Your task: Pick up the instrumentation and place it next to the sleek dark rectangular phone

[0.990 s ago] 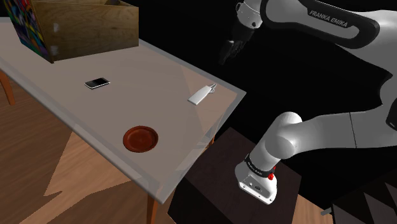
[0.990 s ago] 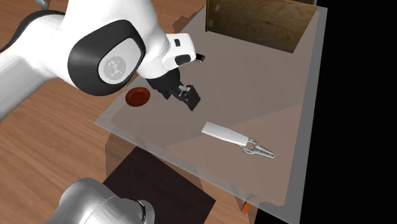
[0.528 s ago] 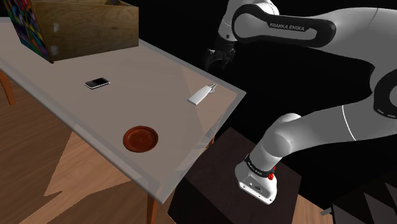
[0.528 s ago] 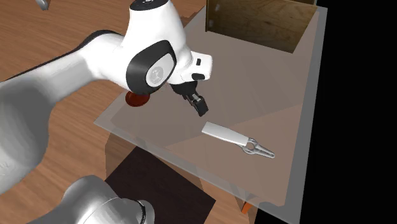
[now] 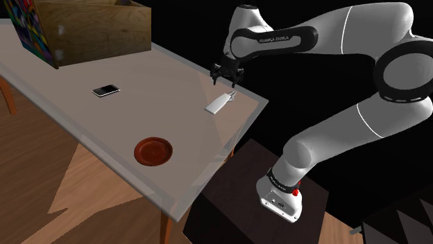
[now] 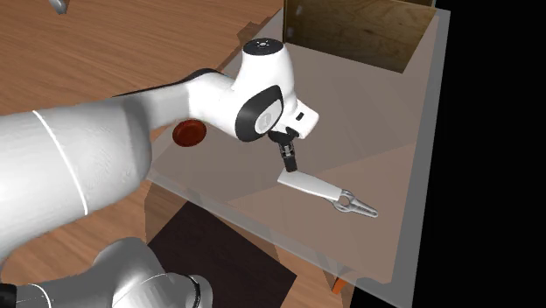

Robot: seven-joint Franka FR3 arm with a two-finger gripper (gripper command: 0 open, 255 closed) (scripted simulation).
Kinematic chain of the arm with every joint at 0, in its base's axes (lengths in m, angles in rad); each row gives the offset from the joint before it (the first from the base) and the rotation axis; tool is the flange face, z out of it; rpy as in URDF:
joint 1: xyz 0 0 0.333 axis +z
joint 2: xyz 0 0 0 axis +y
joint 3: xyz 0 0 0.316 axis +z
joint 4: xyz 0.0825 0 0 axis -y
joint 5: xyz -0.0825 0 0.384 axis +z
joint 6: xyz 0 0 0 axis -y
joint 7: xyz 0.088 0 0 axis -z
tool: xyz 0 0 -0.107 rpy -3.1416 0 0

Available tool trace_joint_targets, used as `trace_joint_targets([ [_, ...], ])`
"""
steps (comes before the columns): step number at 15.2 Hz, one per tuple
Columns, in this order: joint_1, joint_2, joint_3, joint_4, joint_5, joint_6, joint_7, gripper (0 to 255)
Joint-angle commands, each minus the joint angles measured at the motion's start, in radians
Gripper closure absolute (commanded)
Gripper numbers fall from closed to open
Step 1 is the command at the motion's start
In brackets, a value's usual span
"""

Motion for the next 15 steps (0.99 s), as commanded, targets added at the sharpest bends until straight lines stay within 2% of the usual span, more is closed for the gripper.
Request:
trace_joint_targets([
  [1,-0.033,0.062,0.009,0.008,-0.005,0.041,0.110,0],
  [9,-0.135,0.307,0.000,0.042,-0.033,0.194,0.510,0],
  [15,-0.141,0.359,-0.005,0.020,-0.052,0.265,0.535,0],
])
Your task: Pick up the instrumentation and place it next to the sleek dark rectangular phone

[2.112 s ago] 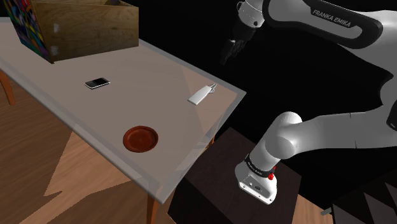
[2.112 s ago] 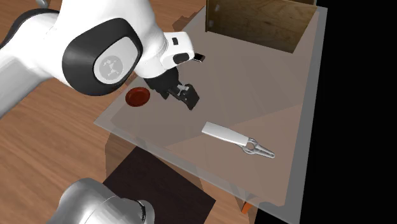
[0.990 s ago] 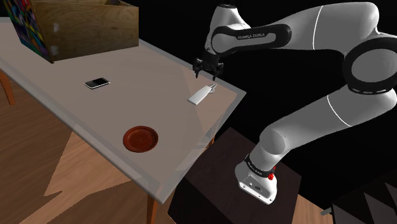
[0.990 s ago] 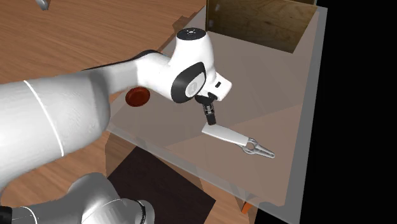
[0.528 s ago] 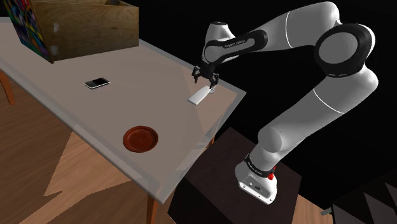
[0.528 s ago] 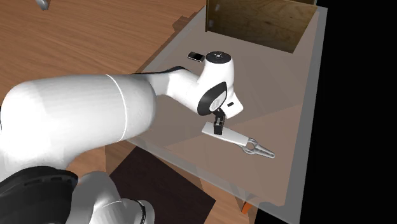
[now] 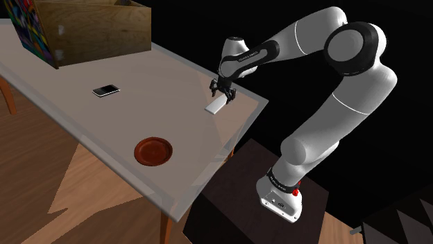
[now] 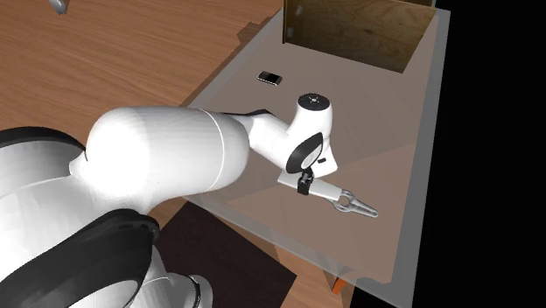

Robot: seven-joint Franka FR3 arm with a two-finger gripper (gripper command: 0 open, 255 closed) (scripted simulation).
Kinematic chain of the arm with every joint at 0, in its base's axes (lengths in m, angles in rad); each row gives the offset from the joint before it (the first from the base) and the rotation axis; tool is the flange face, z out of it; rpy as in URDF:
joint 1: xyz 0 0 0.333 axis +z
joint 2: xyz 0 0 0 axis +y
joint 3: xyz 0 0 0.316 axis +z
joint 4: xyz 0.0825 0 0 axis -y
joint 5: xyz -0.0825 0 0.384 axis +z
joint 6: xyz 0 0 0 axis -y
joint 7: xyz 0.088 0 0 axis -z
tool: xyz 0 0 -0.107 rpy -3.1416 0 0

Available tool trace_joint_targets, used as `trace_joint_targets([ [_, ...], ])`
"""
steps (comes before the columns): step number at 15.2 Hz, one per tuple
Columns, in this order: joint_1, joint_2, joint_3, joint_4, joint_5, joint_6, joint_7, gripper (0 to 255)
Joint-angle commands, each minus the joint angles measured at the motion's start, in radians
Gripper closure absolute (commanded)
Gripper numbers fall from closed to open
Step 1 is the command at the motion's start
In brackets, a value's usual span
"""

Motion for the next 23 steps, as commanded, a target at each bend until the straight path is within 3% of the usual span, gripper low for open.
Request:
trace_joint_targets([
  [1,-0.001,0.021,-0.001,-0.008,-0.009,0.028,0.009,0],
  [10,-0.003,0.036,-0.002,-0.013,-0.016,0.049,0.014,0],
  [11,-0.003,0.036,-0.002,-0.013,-0.016,0.049,0.014,255],
  [20,-0.003,0.037,-0.002,-0.013,-0.016,0.049,0.014,255],
  [23,-0.002,0.009,-0.001,0.000,-0.003,0.009,0.002,255],
])
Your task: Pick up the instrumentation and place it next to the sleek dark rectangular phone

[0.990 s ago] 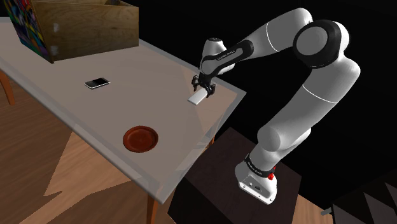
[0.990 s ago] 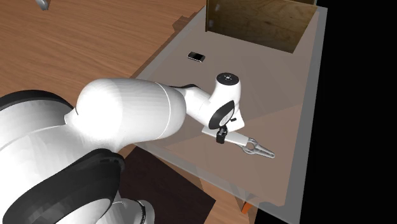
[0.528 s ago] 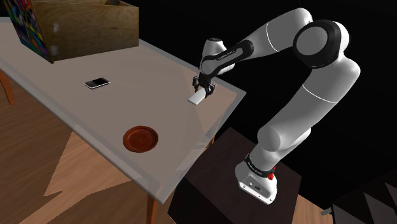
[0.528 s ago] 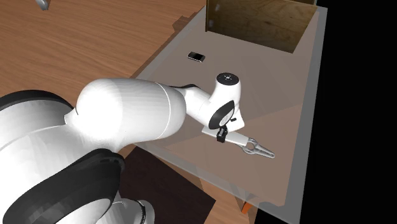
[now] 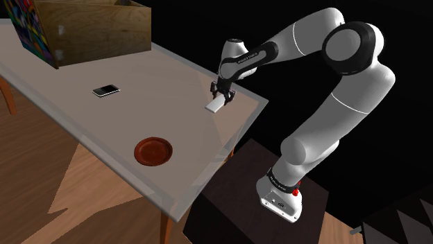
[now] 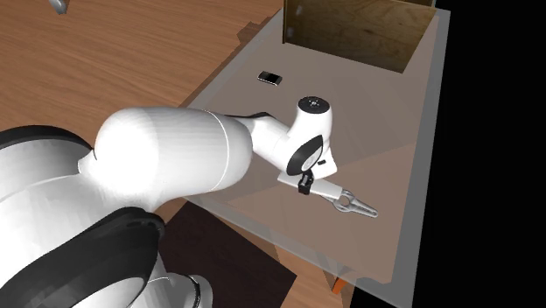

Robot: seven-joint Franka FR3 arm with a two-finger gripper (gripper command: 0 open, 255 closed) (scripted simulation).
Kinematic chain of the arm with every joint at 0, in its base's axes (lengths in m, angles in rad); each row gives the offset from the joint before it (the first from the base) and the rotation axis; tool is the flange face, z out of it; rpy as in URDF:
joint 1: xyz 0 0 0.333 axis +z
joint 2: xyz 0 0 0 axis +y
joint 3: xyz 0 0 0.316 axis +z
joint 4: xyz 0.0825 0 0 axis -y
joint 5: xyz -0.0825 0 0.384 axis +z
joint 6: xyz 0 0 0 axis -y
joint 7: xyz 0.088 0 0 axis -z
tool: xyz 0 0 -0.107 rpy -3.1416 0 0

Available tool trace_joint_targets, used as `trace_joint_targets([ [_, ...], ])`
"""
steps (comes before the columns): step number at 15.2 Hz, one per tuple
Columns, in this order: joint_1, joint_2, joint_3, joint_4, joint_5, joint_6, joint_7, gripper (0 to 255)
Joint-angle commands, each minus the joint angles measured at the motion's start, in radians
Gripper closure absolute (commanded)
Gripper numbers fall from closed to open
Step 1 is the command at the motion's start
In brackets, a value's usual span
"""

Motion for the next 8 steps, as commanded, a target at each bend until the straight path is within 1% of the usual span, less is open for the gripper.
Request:
trace_joint_targets([
  [1,0.000,-0.016,0.000,0.010,0.007,-0.025,-0.008,255],
  [8,0.003,-0.072,0.000,0.051,0.030,-0.120,-0.031,255],
])
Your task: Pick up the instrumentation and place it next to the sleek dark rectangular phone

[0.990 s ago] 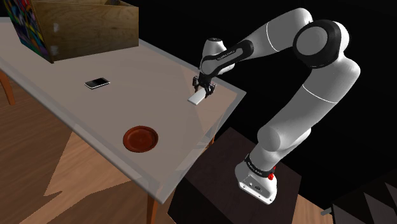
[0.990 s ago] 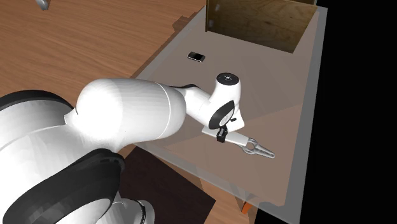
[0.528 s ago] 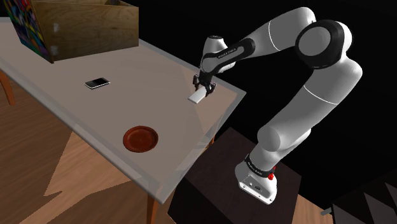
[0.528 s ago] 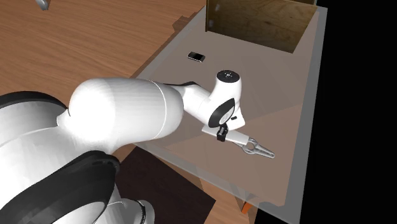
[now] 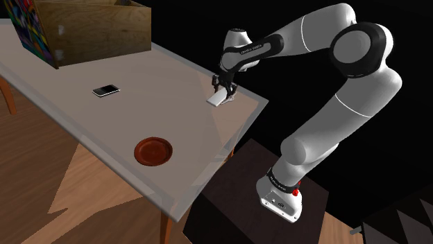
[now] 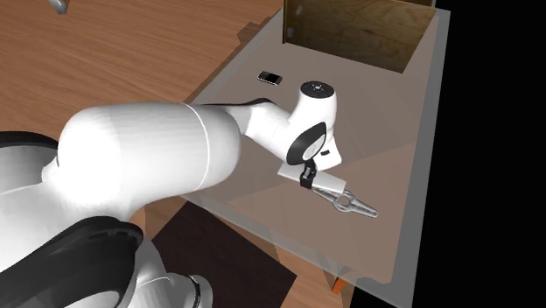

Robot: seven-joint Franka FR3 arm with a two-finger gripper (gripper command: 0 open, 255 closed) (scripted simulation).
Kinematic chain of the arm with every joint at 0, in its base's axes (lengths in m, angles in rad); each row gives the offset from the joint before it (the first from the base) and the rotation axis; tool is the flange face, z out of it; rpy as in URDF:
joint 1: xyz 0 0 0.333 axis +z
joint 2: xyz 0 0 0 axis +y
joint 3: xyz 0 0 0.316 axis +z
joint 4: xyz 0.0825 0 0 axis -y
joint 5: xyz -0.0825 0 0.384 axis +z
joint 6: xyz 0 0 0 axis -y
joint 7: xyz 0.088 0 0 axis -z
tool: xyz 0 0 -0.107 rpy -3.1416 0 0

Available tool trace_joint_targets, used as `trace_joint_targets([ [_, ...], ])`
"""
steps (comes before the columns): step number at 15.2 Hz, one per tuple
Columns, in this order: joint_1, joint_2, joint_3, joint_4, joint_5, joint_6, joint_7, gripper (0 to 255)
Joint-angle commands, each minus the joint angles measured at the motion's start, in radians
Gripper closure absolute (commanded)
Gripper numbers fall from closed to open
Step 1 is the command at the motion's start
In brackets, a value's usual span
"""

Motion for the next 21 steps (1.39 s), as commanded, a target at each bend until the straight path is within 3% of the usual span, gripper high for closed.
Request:
trace_joint_targets([
  [1,0.000,-0.019,-0.001,0.009,0.007,-0.027,-0.008,255],
  [10,0.003,-0.070,-0.003,0.075,0.025,-0.142,-0.030,255],
  [21,0.120,0.102,0.143,0.283,-0.009,-0.214,0.244,255],
])
